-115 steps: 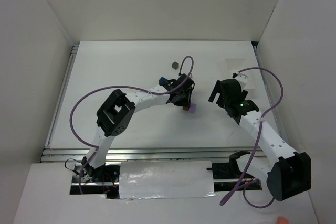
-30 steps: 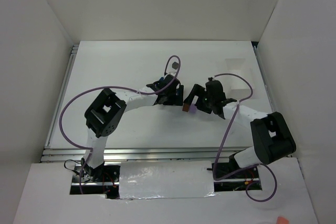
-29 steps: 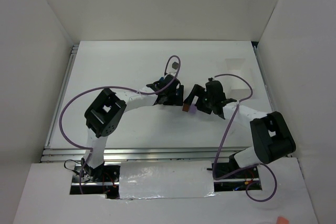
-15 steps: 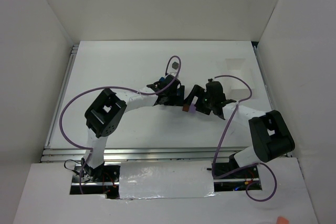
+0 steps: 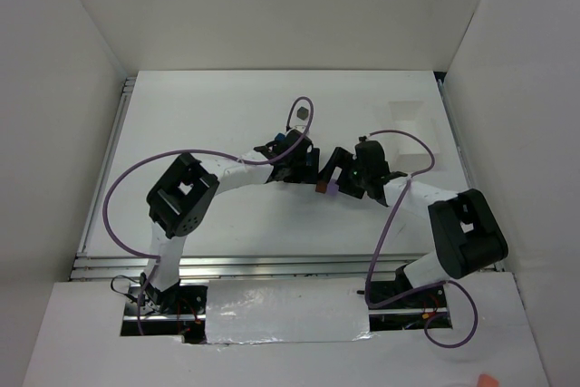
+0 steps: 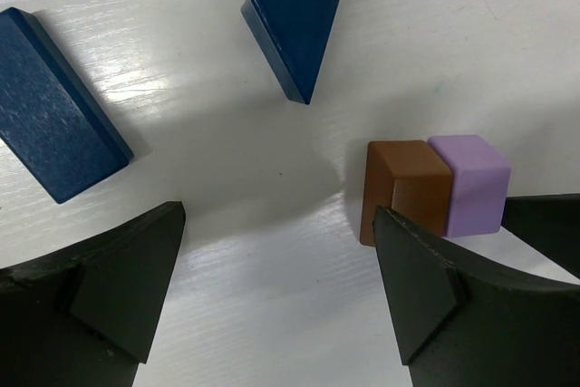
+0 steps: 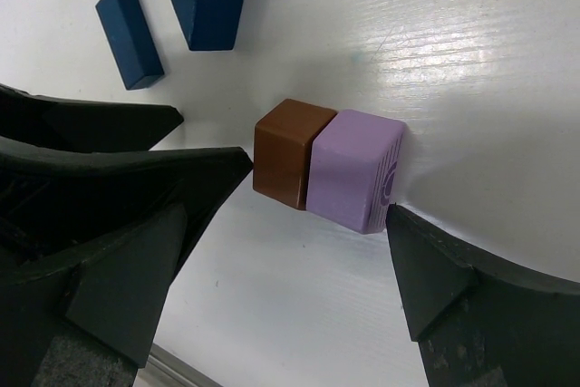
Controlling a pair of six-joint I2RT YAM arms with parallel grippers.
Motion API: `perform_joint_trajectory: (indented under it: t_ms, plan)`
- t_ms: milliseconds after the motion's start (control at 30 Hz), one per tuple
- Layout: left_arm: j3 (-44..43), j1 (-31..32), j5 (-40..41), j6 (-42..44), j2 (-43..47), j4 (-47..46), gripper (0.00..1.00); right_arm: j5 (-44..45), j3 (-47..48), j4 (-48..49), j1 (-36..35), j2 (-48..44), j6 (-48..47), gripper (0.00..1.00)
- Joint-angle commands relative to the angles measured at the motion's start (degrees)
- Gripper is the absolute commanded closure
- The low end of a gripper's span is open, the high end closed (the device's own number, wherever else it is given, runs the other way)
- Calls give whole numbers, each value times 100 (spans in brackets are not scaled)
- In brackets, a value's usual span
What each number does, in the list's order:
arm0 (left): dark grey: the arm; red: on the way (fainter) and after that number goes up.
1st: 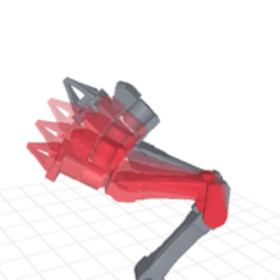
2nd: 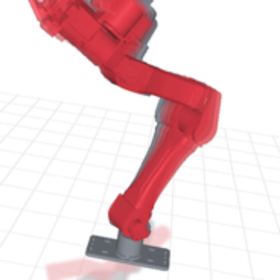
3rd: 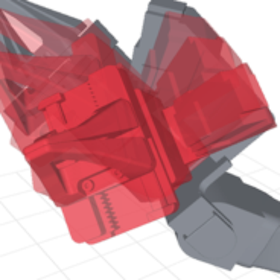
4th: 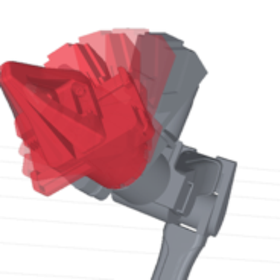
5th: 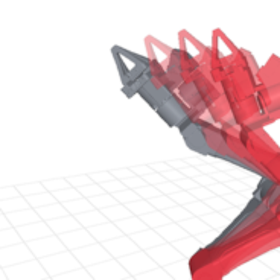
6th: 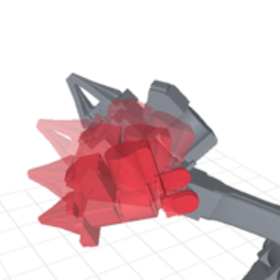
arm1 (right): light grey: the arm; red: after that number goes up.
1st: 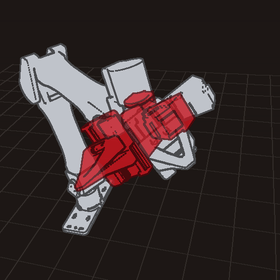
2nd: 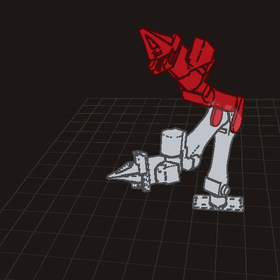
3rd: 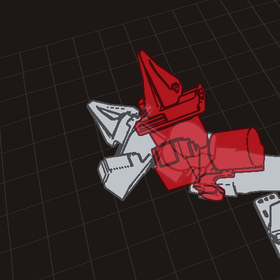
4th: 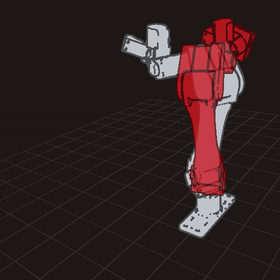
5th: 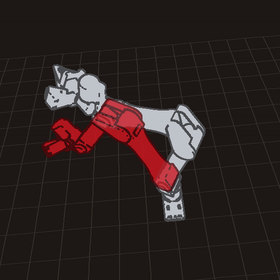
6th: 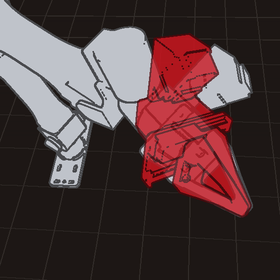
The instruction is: Build the wood block tower
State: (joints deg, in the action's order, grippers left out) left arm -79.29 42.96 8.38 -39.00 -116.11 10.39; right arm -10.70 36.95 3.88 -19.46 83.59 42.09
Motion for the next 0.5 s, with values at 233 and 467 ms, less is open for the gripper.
perform_joint_trajectory:
  t_ms: [233, 467]
  plan:
    - [-122, 125, -249, 42, -271, 77, 1, 50, 137, 403, 4, 149, -227, 0]
    - [-280, 134, -249, 95, -368, 121, 1, 243, 225, 403, -75, 184, -385, 0]
